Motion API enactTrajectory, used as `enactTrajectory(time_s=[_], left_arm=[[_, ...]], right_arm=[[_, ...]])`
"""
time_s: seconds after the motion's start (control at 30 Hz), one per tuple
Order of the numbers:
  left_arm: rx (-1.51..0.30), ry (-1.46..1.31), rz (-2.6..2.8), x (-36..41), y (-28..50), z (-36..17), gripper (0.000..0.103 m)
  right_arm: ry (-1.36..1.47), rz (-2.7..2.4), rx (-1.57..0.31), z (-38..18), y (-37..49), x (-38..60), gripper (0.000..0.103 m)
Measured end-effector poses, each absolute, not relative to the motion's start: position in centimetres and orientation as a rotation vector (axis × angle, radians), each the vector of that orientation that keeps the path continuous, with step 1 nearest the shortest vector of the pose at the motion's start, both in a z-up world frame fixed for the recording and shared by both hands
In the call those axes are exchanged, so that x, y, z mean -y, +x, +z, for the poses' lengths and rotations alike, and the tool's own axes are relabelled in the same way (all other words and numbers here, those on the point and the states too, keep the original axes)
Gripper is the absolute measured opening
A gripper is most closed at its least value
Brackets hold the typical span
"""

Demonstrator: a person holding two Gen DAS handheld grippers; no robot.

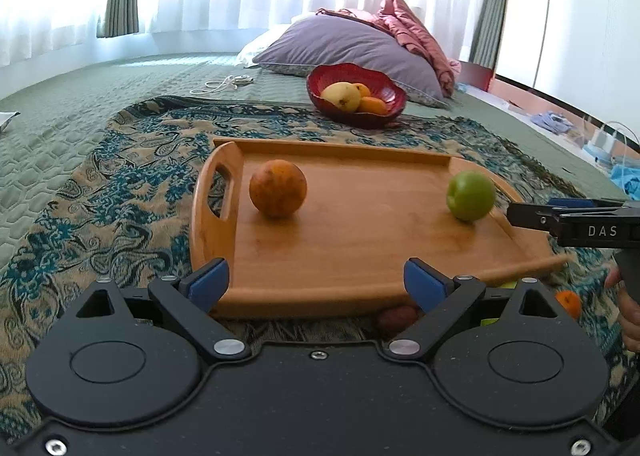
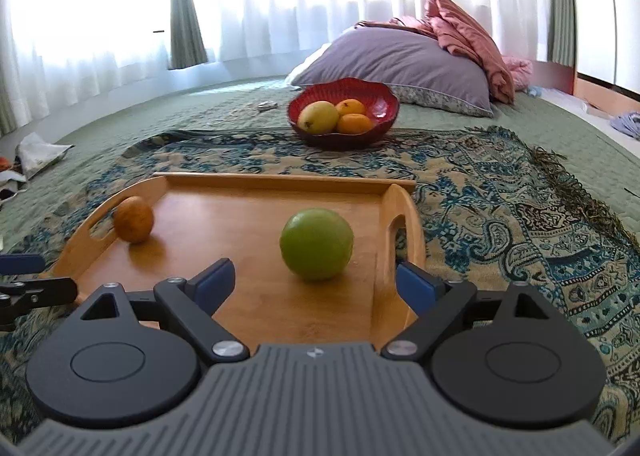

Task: Organize fruits
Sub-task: 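Withdraw both tools from the tray back toward the loose fruit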

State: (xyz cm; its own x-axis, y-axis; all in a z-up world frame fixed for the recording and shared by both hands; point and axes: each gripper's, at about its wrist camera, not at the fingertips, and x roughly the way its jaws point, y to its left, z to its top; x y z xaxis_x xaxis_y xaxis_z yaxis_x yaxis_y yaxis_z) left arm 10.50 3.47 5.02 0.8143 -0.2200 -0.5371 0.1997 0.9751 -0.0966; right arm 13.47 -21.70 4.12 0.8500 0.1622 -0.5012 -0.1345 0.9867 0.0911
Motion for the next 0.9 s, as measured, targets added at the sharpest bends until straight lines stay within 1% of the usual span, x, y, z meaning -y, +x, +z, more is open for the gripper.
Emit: enactTrajectory(time_s=[0.5, 0.57, 0.6, 0.67, 0.77, 0.8, 0.87, 0.9], left_arm=[[-0.573, 0.008, -0.290, -1.7, 6.0, 3.9, 0.095], [-0.573, 0.016, -0.312, -1.4, 5.6, 3.8, 0.093], [-0.570, 0.023, -0.320, -1.2, 5.4, 3.8, 0.092], [-0.566, 0.040, -0.326, -0.9, 4.9, 3.8, 0.080], [-0.587, 0.036, -0.349, -0.6, 4.8, 3.7, 0.066], [-0.593, 0.029, -0.358, -0.5, 4.7, 3.6, 0.064], [-0.603, 0.025, -0.373, -0.3, 4.7, 3.5, 0.055], [-0.605, 0.027, -0.378, -0.2, 4.7, 3.4, 0.054]], right_arm=[[0.010, 0.290, -0.470, 3.5, 7.3, 19.4, 0.096], [-0.021, 0.299, -0.465, 3.2, 6.7, 19.1, 0.096], [-0.038, 0.303, -0.461, 3.1, 6.4, 18.9, 0.096], [-0.070, 0.309, -0.450, 2.8, 5.8, 18.6, 0.096], [-0.095, 0.320, -0.444, 2.5, 5.2, 18.2, 0.096], [-0.099, 0.327, -0.445, 2.4, 5.0, 18.1, 0.096], [-0.107, 0.339, -0.447, 2.1, 4.7, 17.8, 0.096], [-0.113, 0.343, -0.449, 2.0, 4.6, 17.6, 0.096]])
